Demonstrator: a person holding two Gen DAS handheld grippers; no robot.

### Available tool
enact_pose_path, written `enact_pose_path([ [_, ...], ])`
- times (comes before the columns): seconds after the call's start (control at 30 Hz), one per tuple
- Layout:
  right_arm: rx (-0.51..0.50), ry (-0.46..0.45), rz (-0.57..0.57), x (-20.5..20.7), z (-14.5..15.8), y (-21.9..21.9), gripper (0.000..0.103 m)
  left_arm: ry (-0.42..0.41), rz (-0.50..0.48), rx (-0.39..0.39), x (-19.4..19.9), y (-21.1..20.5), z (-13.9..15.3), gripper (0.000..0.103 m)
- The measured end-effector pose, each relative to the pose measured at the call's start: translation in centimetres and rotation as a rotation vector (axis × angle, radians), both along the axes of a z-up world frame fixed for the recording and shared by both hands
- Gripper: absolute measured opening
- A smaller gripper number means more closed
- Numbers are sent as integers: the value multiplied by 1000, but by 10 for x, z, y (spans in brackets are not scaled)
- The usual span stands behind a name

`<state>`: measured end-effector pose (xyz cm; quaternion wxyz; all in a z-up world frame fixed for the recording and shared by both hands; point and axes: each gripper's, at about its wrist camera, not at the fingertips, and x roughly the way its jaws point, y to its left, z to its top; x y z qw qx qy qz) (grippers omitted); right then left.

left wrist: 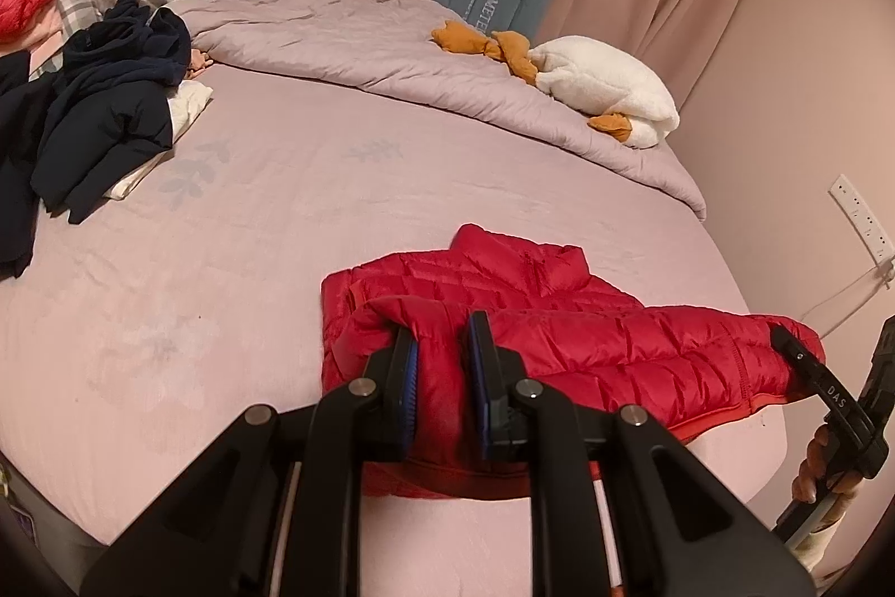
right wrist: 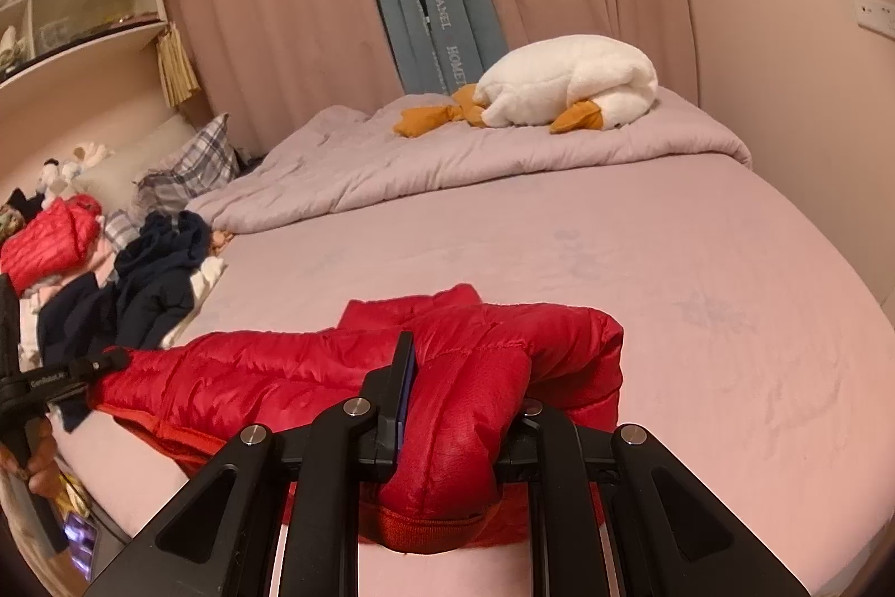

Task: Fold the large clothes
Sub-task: 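Lift the hem with both tools and fold the jacket over toward the collar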

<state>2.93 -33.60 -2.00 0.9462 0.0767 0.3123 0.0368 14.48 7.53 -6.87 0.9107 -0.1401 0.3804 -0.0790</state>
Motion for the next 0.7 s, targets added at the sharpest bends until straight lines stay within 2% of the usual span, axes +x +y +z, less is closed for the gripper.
enact_pose_path([
  [0.4, -23, 64, -10, 47, -15, -1, 16, 51, 28, 9, 57, -4, -18, 19],
  [0.7, -17, 141, -10, 88, -40, -4, 16, 117, 58, 15, 112, -3, -48, 20],
])
